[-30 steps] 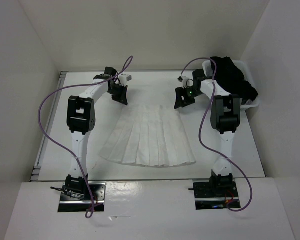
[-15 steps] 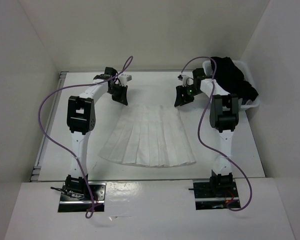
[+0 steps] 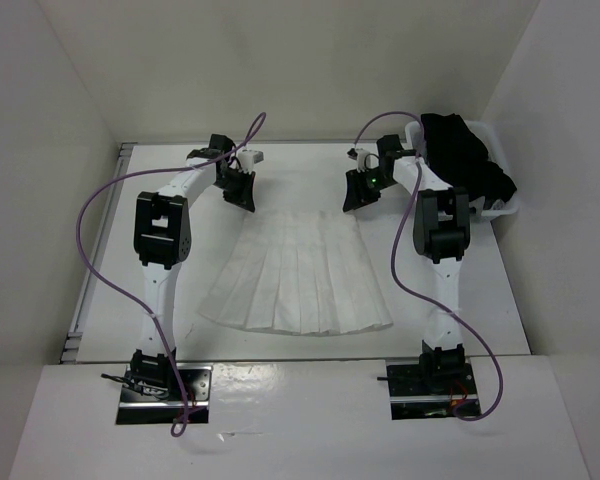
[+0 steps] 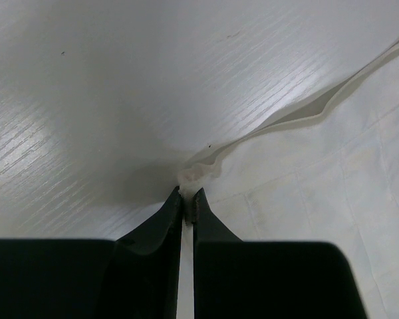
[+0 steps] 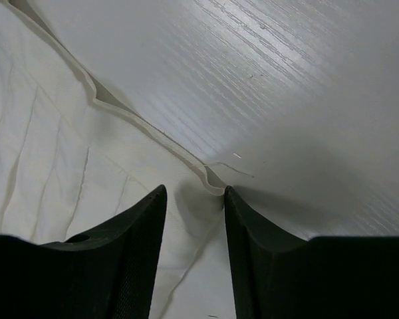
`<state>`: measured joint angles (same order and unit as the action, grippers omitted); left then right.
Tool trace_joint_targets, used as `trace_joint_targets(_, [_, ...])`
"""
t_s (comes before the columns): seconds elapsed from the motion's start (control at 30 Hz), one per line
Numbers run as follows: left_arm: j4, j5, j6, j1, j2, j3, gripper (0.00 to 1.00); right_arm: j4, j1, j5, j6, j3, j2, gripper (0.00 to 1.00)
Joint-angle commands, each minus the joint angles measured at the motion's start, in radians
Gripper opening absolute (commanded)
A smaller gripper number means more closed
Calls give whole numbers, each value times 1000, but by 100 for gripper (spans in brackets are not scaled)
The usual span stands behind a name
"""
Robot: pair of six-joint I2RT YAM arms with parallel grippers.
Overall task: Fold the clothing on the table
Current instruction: Flatten the skirt out
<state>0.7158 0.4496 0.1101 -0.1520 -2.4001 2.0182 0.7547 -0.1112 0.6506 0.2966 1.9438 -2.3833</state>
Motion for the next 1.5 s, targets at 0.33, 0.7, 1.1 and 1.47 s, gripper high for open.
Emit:
trace_joint_targets(0.33, [53, -15, 34, 6, -50, 25, 0, 20, -10, -86, 16, -14, -36, 42])
trace_joint_targets(0.7, [71, -6, 34, 15, -68, 66, 0, 29, -28, -123, 16, -14, -36, 16])
trace_joint_targets(1.1, [157, -6, 62, 15, -142, 255, 0, 47, -28, -192, 4, 82, -36, 0])
trace_joint_targets(1.47, [397, -9, 71, 45, -331, 826, 0, 66, -28, -264, -14, 256, 4, 0])
